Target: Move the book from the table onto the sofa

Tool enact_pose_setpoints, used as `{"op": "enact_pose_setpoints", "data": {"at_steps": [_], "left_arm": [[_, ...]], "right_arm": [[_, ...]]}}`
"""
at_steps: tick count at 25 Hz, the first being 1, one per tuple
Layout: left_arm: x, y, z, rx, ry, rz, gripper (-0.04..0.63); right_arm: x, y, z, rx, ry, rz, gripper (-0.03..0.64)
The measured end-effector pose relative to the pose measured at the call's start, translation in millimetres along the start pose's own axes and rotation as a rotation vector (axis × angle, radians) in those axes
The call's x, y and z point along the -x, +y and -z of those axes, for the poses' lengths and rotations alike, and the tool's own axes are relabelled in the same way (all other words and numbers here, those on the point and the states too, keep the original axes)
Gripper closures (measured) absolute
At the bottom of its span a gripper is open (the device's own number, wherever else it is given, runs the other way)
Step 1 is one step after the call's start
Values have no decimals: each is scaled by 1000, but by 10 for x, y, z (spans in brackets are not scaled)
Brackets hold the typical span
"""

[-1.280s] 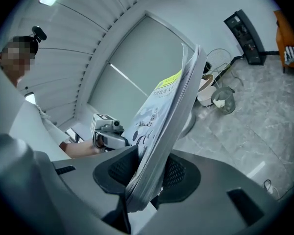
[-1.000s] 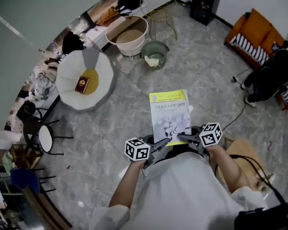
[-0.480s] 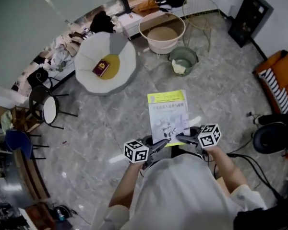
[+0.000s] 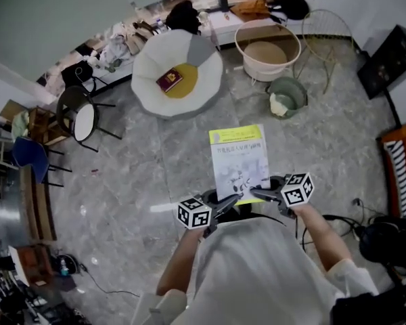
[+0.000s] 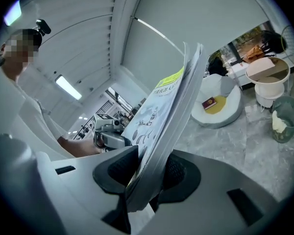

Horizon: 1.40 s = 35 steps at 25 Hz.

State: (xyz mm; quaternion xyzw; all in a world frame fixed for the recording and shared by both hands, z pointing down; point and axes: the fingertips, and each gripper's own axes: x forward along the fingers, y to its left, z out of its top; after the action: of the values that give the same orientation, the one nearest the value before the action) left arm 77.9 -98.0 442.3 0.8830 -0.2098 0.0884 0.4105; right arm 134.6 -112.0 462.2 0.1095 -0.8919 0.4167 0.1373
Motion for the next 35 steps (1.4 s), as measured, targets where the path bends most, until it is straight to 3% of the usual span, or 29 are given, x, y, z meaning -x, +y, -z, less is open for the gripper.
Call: {"op": "enact_pose_setpoints", "data": {"at_steps": [7,15,35], "left_arm": [[312,164,-95,41,-53,-53,462],[550,565,-331,66,-68,-61,462],[1203,2091,-1693,24,-19,0,462]], "right_arm": [[-335,74,-176,18,62,-49,482],[-752,-51,-486,10,87,-65,482],[-2062,-666,-2017,-6,13,-20,482]]}}
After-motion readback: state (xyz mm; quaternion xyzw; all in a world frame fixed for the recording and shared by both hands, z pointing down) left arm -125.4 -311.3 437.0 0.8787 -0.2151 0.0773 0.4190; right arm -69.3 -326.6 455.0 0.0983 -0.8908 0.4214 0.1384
